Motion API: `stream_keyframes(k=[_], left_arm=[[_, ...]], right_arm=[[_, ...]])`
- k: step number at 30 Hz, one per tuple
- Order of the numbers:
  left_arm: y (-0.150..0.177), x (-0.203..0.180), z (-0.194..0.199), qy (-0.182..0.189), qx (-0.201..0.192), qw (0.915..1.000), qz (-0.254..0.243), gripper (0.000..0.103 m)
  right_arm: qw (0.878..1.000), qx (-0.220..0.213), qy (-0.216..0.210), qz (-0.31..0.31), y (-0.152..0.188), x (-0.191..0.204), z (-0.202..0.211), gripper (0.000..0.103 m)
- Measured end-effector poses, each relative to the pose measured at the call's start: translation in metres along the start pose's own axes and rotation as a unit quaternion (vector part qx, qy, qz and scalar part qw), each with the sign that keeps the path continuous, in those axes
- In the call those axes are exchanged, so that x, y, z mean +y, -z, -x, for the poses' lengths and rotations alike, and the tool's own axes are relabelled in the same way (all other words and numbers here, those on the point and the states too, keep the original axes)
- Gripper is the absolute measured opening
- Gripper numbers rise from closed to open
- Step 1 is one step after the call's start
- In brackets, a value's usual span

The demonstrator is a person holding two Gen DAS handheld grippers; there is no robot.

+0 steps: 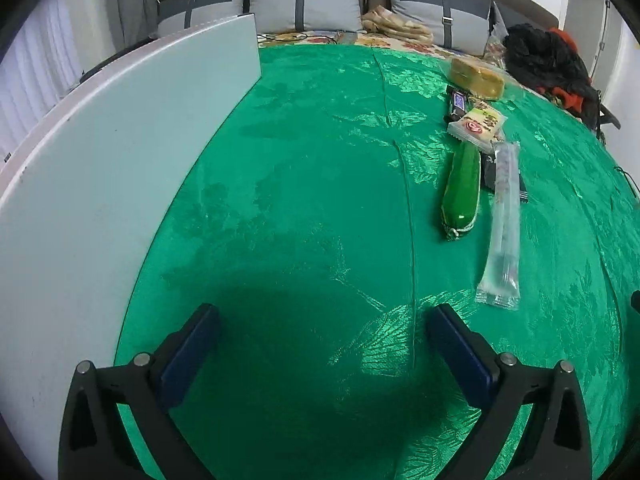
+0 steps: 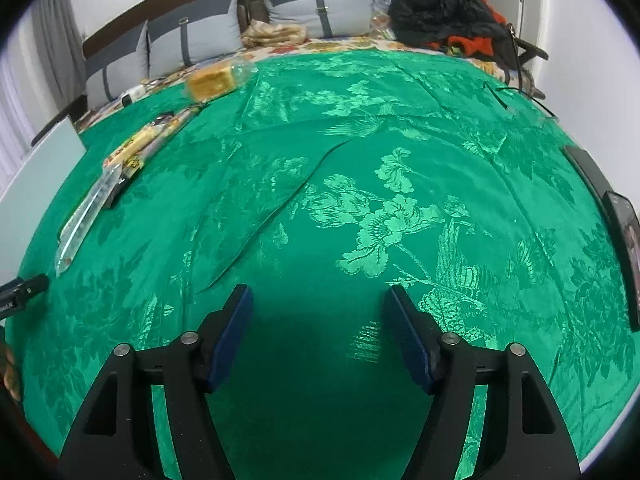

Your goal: Organize snacks

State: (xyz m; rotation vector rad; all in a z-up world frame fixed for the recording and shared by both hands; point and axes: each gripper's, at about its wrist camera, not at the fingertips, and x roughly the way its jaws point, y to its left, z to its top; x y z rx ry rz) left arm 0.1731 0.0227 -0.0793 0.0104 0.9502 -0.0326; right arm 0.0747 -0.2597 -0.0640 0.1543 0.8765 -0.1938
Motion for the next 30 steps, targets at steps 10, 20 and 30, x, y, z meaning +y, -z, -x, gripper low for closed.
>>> stream_keyframes(k=[10,20,30], left_arm=[[-0.001,0.001,0.0,-0.001,-0.005,1.0,0.001,0.103],[-0.001,0.0,0.0,-0.001,-0.005,1.0,0.001,0.103],[0.0,0.001,-0.001,-0.001,-0.005,1.0,0.001,0.103]], right_arm=[[0.999,0.007,0.017,0.035,0.002,0.014,-0.005,0.085],[0.999,0.007,0.017,0.035,0.002,0.013,-0.005,0.085],[0.999,0.007,0.017,0.035,0.003,0.013,-0.005,0.085]])
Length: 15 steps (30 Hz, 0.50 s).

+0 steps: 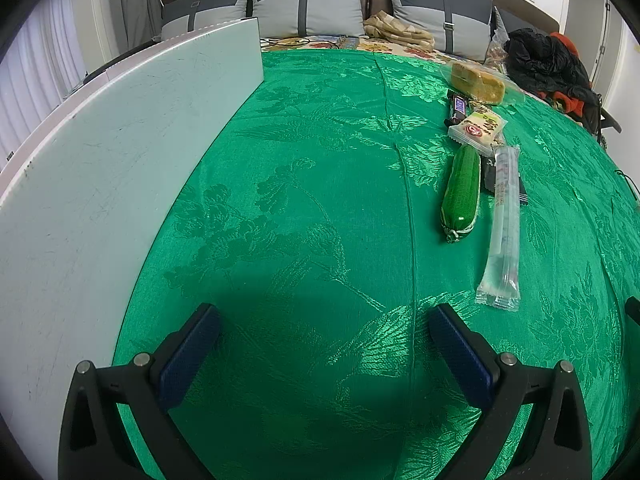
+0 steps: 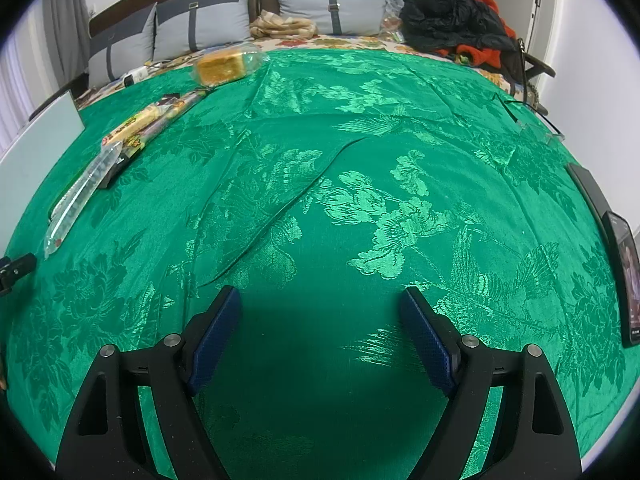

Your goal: Organize snacks

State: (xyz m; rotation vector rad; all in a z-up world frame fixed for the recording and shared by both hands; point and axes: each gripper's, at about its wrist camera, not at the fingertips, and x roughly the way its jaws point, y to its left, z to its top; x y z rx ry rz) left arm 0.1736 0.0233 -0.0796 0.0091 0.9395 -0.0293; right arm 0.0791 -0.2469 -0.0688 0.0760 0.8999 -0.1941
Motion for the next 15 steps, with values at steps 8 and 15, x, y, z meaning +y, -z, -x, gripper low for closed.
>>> stream_keyframes(k=[8,15], left_arm=[[0.0001,0.0,-0.0001,0.0,0.0,1.0,0.0,0.103],[-0.0002,-0.0003,-0.0003,0.0,0.0,1.0,0.0,0.103]], right_arm=[[1.0,0.0,0.0,0.0,0.0001,0.0002,0.0002,0.086],[1.0,0.0,0.0,0.0,0.0002,0.0,0.0004,0.086]])
